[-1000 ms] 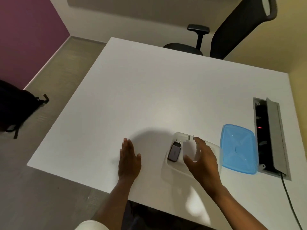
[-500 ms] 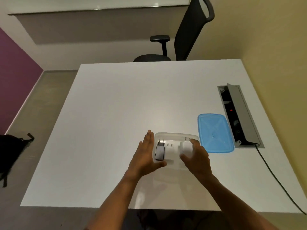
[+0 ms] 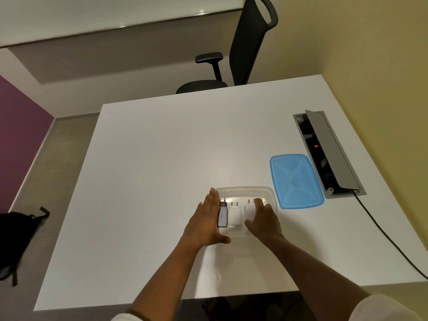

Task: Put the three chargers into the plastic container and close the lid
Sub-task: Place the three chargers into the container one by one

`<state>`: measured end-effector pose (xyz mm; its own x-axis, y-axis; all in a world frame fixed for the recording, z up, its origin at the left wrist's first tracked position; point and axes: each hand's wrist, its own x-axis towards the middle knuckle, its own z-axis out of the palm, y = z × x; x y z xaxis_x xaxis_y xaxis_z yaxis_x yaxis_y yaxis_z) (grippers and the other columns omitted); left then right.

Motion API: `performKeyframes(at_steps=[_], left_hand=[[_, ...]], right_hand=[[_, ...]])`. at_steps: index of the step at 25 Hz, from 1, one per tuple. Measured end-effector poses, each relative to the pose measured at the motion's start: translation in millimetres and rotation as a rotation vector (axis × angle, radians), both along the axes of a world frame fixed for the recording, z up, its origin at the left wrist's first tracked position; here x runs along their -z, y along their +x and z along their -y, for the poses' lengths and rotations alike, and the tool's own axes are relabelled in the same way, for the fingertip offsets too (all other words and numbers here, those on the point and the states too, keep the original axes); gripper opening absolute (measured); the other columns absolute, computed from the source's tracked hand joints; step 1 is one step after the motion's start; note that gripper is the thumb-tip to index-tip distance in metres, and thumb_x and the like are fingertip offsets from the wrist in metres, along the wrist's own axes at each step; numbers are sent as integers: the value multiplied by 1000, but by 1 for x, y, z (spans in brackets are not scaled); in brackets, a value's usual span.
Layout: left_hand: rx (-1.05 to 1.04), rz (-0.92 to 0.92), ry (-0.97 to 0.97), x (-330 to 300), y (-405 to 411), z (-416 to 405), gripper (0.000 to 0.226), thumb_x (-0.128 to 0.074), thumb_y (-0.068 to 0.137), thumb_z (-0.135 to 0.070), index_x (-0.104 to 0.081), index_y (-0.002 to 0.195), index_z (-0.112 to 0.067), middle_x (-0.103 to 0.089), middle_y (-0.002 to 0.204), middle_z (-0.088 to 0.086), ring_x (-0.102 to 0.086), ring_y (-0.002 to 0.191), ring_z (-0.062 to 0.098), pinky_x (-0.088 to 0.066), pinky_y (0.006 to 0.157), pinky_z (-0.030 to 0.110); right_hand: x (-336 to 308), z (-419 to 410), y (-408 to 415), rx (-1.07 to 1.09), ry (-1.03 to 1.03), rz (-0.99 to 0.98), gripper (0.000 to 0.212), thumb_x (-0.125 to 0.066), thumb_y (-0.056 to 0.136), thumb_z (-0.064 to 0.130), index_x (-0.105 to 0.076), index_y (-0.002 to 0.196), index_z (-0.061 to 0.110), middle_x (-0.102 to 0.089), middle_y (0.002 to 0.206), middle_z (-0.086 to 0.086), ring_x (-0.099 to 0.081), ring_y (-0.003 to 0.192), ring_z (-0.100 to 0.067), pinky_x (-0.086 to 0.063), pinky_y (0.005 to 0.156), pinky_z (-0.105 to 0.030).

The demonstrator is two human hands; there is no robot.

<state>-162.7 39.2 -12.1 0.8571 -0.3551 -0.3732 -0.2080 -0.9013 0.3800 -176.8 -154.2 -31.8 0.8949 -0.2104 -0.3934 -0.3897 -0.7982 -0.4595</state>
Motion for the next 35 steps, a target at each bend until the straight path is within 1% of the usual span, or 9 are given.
performKeyframes(at_steps=[3,5,13,16,23,28,30,32,35], left_hand=[[-36,-41,-60,-1,0,3,146,-83,61,-58,26,151,-21,30,161,-7,12,152,12,-21,124,34],[-51,-58,-83,-1,0,5,147,-85,61,-55,27,150,-21,32,160,-8,13,152,12,-23,123,34],[-83,-98,-155,4,2,6,147,-87,62,-48,28,150,-21,34,159,-8,11,152,12,-24,120,28],[-89,-105,-172,5,3,8,148,-88,62,-45,27,150,-19,34,159,-6,14,152,13,-18,118,24],[-90,-101,-189,9,1,11,148,-89,62,-44,27,150,-15,35,158,-4,16,151,16,-15,119,25],[-103,-101,-182,5,0,11,148,-87,63,-45,30,149,-20,39,156,-7,16,151,15,-19,120,27],[-100,-100,-163,1,-2,12,147,-86,63,-48,30,149,-21,39,156,-8,17,151,15,-21,119,28],[-108,-87,-182,-5,0,12,145,-85,64,-50,28,149,-21,38,155,-9,17,151,13,-21,121,30],[-132,-55,-262,-18,9,18,135,-78,71,-56,27,151,-24,33,157,-10,12,152,12,-16,118,24]], right_hand=[[7,0,4,6,-21,-34,70,-75,76,34,-40,134,17,-58,120,-15,-63,103,-30,-55,85,-36],[11,0,4,4,-40,-42,70,-75,77,36,-40,134,17,-58,120,-14,-63,104,-29,-54,85,-35],[18,-7,7,25,-56,-35,70,-76,77,39,-40,133,18,-58,122,-13,-64,106,-28,-55,86,-36],[19,-11,10,24,-50,-38,68,-76,78,37,-41,133,17,-59,123,-14,-64,106,-29,-54,87,-35],[20,-11,11,-19,-48,-21,65,-74,82,32,-42,136,15,-59,125,-13,-62,111,-29,-52,92,-35],[16,-7,11,-30,-27,-38,67,-72,83,32,-38,138,15,-59,124,-14,-63,109,-30,-53,90,-35],[13,-5,7,-58,-76,17,65,-71,83,31,-39,137,14,-59,123,-14,-63,107,-29,-56,89,-36],[6,-2,5,-147,-148,149,56,-70,83,26,-45,132,13,-61,120,-12,-64,104,-27,-57,85,-34],[-13,14,5,-237,-166,357,46,-74,78,18,-57,120,9,-67,104,-11,-66,91,-27,-56,74,-32]])
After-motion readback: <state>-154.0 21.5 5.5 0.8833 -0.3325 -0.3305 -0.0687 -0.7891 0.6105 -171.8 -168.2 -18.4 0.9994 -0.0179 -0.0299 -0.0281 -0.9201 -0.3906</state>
